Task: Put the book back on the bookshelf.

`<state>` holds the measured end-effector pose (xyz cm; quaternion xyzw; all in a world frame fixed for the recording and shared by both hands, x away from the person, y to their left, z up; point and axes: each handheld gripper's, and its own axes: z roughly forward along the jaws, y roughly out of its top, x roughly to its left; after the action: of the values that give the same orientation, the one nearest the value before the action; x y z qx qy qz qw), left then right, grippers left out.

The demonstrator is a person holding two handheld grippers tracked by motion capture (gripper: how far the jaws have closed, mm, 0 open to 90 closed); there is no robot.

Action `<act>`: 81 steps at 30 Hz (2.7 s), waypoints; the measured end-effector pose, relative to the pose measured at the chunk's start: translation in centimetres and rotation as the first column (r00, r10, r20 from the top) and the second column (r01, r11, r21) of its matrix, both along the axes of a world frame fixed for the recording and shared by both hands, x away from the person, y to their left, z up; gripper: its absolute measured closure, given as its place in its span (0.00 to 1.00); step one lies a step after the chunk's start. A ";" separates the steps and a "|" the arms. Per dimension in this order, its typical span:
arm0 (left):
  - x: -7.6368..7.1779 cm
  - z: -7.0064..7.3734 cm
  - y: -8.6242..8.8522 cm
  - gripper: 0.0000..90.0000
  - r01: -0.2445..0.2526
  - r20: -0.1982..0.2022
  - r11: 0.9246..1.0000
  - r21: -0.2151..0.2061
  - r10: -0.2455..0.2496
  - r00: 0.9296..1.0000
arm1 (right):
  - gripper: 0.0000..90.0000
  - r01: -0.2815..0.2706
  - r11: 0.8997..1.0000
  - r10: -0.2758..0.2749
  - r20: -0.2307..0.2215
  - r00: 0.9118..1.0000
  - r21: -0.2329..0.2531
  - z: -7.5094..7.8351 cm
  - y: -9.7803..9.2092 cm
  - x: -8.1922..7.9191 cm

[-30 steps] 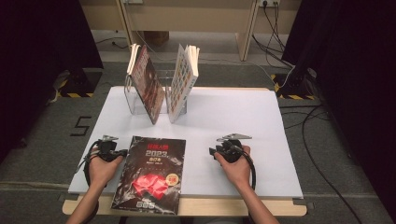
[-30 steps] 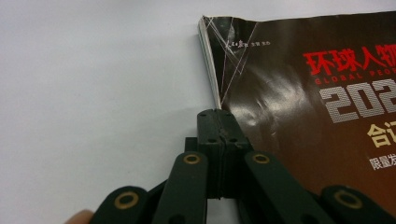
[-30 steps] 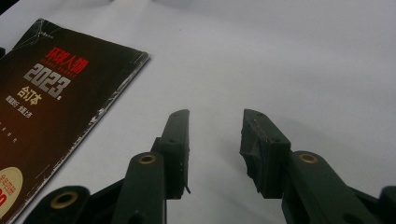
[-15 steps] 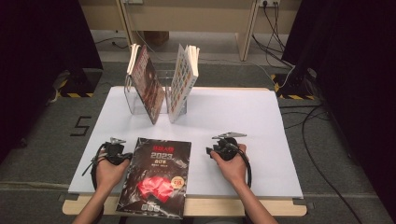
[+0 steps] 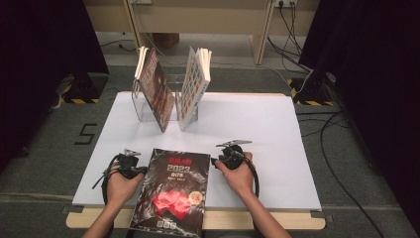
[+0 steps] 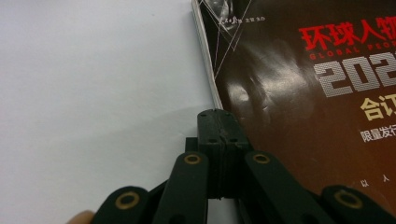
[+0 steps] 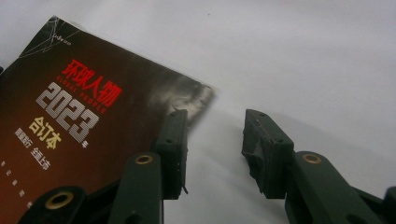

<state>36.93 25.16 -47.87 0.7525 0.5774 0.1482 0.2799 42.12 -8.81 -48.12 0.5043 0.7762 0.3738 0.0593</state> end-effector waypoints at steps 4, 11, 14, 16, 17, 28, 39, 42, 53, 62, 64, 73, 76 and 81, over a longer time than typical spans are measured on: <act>-0.2 0.0 -0.6 0.99 0.016 -0.003 1.000 -0.003 -0.016 1.000 | 0.67 0.001 1.000 -0.001 -0.028 1.000 0.000 -0.1 0.4 0.2; -0.3 0.1 -1.7 0.99 0.038 -0.008 0.999 0.007 -0.038 0.999 | 0.66 0.006 1.000 -0.006 -0.038 0.999 0.008 -0.1 0.7 0.5; -0.4 0.1 -1.7 0.99 0.034 -0.014 0.999 -0.003 -0.034 0.999 | 0.66 0.014 1.000 -0.013 -0.044 0.999 0.010 -0.1 0.7 0.4; -0.4 0.1 -1.7 0.99 0.035 -0.019 0.999 -0.006 -0.036 0.999 | 0.66 0.019 1.000 -0.019 -0.045 0.999 0.014 -0.1 0.7 0.5; -0.4 0.2 -1.7 0.99 0.035 -0.024 0.999 -0.011 -0.036 0.999 | 0.66 0.024 1.000 -0.023 -0.043 0.999 0.011 -0.1 0.8 0.5; -0.6 0.1 -1.8 0.99 0.034 -0.019 0.999 -0.020 -0.034 0.999 | 0.66 0.028 1.000 -0.028 -0.034 0.999 0.002 0.0 1.3 2.1; -0.9 1.3 -1.2 0.80 0.035 0.006 0.993 -0.114 -0.035 0.999 | 0.65 0.046 0.999 -0.045 -0.049 0.998 0.013 0.0 1.1 3.3; -1.0 1.0 -1.6 0.79 0.050 -0.009 0.994 -0.098 -0.051 0.999 | 0.64 0.044 0.999 -0.043 -0.055 0.998 0.012 0.0 1.2 3.2; -1.0 0.4 -2.3 0.79 0.070 -0.040 0.996 -0.058 -0.072 0.997 | 0.63 0.053 0.998 -0.051 -0.068 0.996 0.035 0.0 1.3 3.0; -0.9 0.3 -2.1 0.80 0.052 -0.053 0.995 -0.087 -0.057 0.997 | 0.62 0.069 0.996 -0.064 -0.080 0.995 0.056 -0.1 1.3 2.4; -1.0 0.3 -2.2 0.80 0.053 -0.048 0.995 -0.079 -0.056 0.997 | 0.62 0.074 0.996 -0.071 -0.065 0.995 0.055 -0.2 1.4 2.2; -1.1 0.3 -2.3 0.80 0.047 -0.040 0.996 -0.072 -0.049 0.998 | 0.63 0.091 0.991 -0.081 -0.105 0.991 0.098 -0.2 0.9 2.2; -1.2 0.3 -2.3 0.80 0.047 -0.036 0.996 -0.071 -0.049 0.998 | 0.63 0.093 0.991 -0.081 -0.115 0.990 0.101 -0.2 0.9 2.4; -1.1 0.3 -2.3 0.80 0.046 -0.043 0.996 -0.072 -0.049 0.998 | 0.63 0.116 0.986 -0.099 -0.140 0.985 0.120 -0.2 0.9 2.6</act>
<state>35.80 22.81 -47.54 0.7588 0.5704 0.1041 0.2967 44.70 -7.93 -48.28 0.5721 0.7245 0.3843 -0.0053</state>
